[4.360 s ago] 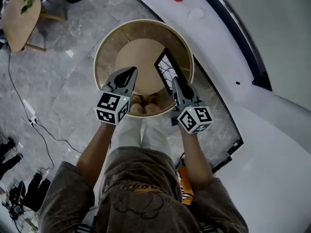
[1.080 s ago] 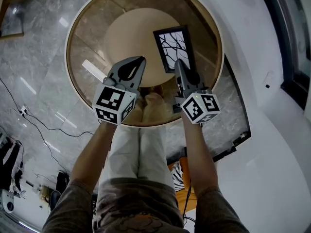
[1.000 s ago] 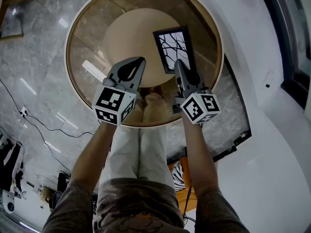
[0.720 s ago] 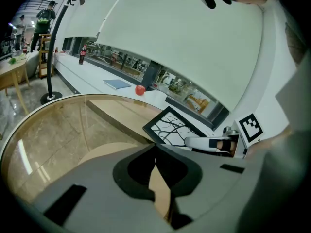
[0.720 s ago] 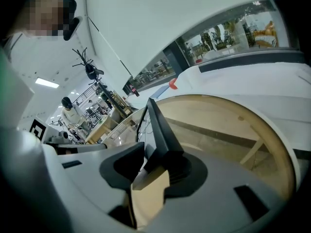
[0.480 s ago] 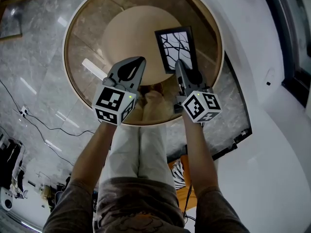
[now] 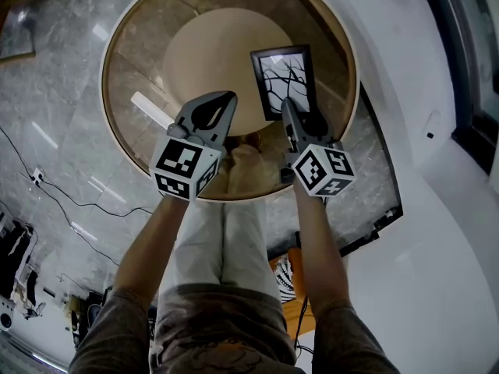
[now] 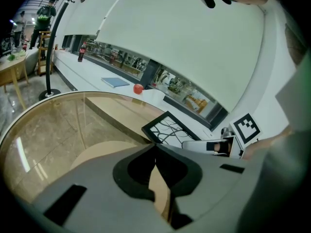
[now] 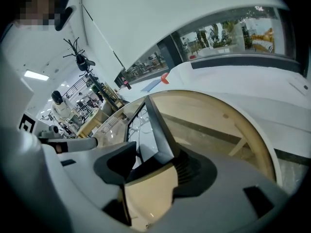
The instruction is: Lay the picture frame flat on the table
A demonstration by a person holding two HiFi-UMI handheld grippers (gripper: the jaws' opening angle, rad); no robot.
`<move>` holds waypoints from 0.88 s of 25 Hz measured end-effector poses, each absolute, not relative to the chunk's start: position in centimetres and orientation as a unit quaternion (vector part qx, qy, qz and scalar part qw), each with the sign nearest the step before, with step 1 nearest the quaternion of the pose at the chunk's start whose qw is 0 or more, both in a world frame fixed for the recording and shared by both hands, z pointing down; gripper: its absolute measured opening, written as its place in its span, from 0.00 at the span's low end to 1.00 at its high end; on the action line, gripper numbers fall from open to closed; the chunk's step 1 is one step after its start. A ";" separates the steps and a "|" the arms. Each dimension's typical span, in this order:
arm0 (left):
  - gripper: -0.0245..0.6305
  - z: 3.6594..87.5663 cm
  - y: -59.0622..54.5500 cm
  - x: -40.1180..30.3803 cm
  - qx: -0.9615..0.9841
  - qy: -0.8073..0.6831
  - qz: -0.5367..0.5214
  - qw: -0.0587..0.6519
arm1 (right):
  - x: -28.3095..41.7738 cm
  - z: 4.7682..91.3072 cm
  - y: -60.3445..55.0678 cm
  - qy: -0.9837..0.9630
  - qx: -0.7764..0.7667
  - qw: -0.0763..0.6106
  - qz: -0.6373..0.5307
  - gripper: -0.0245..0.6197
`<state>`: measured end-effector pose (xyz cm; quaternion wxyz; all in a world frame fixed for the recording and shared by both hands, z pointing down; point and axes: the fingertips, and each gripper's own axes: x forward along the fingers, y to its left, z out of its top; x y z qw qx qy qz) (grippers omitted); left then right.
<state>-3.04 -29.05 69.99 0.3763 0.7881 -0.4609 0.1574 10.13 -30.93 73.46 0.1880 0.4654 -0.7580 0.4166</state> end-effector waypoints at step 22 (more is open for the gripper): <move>0.07 69.9 -28.4 -2.4 0.791 -0.453 0.154 0.381 | 9.9 73.8 -30.2 -0.750 0.480 0.216 0.401 0.56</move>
